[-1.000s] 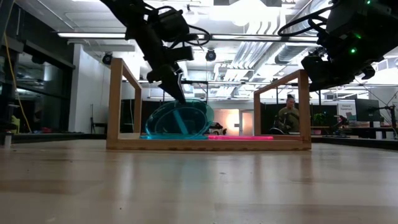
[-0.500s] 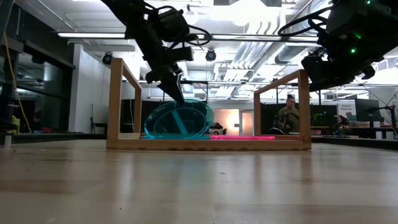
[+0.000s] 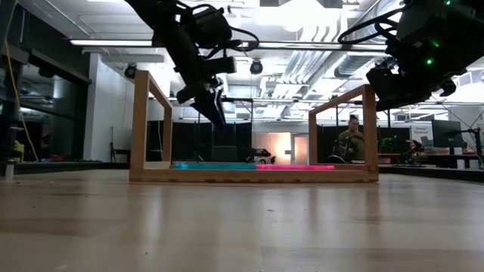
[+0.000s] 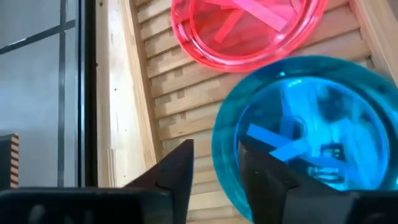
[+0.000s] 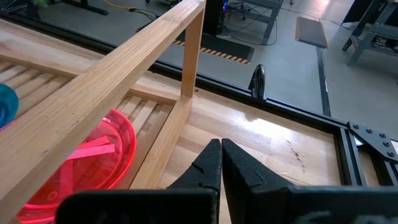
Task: Place and stack plates onto a shelf
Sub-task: Adjust the shelf
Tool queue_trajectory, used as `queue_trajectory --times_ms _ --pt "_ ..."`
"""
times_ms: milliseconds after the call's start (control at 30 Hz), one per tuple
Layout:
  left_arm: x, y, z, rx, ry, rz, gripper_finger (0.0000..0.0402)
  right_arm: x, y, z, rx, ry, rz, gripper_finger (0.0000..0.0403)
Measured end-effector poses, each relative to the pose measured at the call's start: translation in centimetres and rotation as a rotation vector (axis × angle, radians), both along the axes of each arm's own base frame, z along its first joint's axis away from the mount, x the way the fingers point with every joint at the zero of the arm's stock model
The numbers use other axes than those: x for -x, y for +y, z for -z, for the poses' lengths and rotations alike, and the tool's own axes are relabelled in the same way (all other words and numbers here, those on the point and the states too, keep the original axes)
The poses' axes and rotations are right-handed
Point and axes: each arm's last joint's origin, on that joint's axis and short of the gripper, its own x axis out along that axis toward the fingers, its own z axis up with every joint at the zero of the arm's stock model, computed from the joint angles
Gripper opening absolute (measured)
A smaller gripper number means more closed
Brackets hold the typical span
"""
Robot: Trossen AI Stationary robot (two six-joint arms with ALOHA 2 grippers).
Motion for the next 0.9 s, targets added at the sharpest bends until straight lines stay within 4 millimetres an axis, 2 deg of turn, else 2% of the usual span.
queue_trajectory --times_ms 133,200,400,500,700,833,900 --pt "-0.2 0.1 -0.3 -0.001 -0.026 -0.018 0.0148 0.0 0.0 0.0 0.000 -0.001 0.000 0.0000" --pt "-0.3 0.1 -1.0 -0.010 -0.042 -0.030 0.0160 0.0 0.0 0.0 0.000 -0.001 0.000 0.0000" --pt "-0.6 -0.9 -5.5 0.033 -0.220 -0.092 0.0169 0.0 0.0 0.0 0.012 0.004 0.002 0.0000" --pt "0.2 -2.1 -7.6 0.119 -0.325 -0.123 0.0161 0.0 0.0 0.0 0.017 0.010 0.000 0.0000" --pt "1.3 -6.4 -10.3 0.214 -0.436 -0.079 0.0102 0.1 0.0 0.0 0.021 0.025 -0.003 0.0000" --pt "0.9 -10.6 -10.4 0.171 -0.438 -0.011 0.0030 0.2 -0.1 0.0 0.024 0.040 -0.003 0.0000" --pt "0.3 -12.7 -10.0 0.143 -0.442 0.022 0.0008 0.3 -0.1 0.0 0.026 0.052 -0.004 0.0000"
